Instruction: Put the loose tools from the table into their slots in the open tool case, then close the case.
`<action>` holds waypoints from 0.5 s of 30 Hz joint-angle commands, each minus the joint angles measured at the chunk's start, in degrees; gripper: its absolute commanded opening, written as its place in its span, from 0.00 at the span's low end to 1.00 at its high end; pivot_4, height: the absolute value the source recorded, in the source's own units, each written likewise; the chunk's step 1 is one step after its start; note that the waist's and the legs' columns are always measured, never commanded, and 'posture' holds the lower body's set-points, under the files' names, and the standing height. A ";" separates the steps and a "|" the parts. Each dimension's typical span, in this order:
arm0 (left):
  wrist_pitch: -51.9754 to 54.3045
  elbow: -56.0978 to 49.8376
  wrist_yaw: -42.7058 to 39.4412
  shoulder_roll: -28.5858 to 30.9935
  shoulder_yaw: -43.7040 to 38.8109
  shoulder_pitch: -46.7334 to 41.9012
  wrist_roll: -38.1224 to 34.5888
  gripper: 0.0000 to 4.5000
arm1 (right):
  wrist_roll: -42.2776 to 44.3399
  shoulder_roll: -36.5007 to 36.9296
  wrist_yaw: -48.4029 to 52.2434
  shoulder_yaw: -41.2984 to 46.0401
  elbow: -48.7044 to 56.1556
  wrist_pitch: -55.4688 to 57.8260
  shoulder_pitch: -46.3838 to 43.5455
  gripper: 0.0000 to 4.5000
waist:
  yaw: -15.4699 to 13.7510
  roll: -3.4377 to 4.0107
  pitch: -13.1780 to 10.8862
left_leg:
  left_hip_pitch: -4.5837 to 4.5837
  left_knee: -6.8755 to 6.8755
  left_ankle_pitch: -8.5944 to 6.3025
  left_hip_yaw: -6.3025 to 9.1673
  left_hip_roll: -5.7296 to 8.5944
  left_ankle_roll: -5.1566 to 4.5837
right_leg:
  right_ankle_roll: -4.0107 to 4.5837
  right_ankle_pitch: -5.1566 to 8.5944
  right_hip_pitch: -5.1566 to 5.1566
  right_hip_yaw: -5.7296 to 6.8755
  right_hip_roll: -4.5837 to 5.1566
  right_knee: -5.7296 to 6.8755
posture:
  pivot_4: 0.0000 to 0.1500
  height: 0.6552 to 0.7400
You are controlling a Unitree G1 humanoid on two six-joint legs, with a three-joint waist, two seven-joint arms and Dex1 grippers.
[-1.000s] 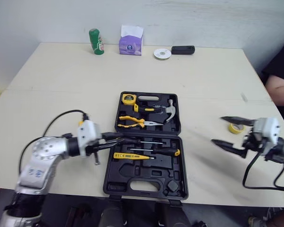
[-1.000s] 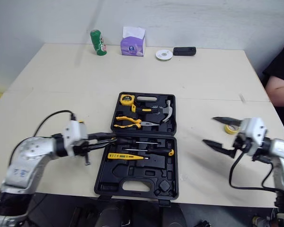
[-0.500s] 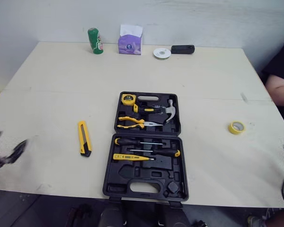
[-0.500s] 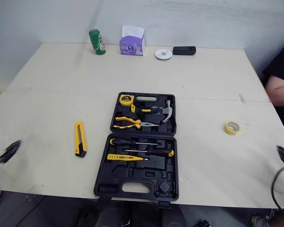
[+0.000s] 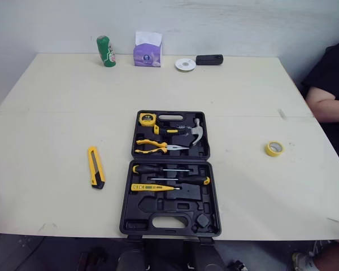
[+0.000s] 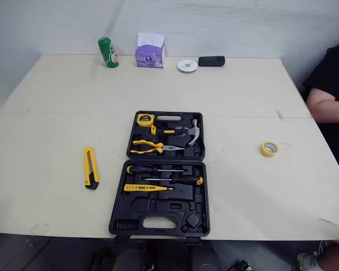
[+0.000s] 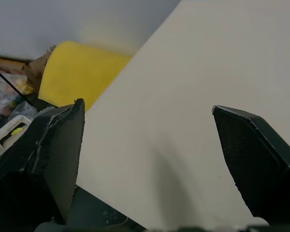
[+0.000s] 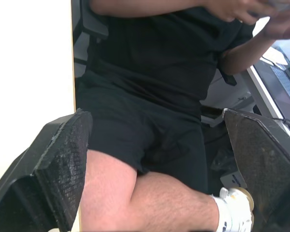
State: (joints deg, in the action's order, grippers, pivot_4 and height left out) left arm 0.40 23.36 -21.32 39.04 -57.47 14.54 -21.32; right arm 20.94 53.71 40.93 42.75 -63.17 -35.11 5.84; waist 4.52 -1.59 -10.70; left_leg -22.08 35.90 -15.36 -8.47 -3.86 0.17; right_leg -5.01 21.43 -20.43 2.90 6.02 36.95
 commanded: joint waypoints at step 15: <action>6.68 -14.74 2.30 -1.08 3.26 -1.04 -2.95 0.99 | 2.94 -3.80 9.22 -6.15 11.28 0.43 -9.27 1.00 | 0.31 -0.01 -0.01 | -0.02 0.02 0.03 -0.02 0.01 0.03 | -0.09 -0.04 -0.01 -0.02 -0.02 0.04 | 1.00 1.00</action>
State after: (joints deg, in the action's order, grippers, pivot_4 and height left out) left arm 6.32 12.16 -19.92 37.97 -53.03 12.44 -23.03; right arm 21.91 49.56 48.79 36.14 -54.94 -34.73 -3.22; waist 4.82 -1.60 -10.70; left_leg -22.10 35.92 -15.32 -8.50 -3.85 0.21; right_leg -5.10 21.38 -20.44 2.89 6.00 36.99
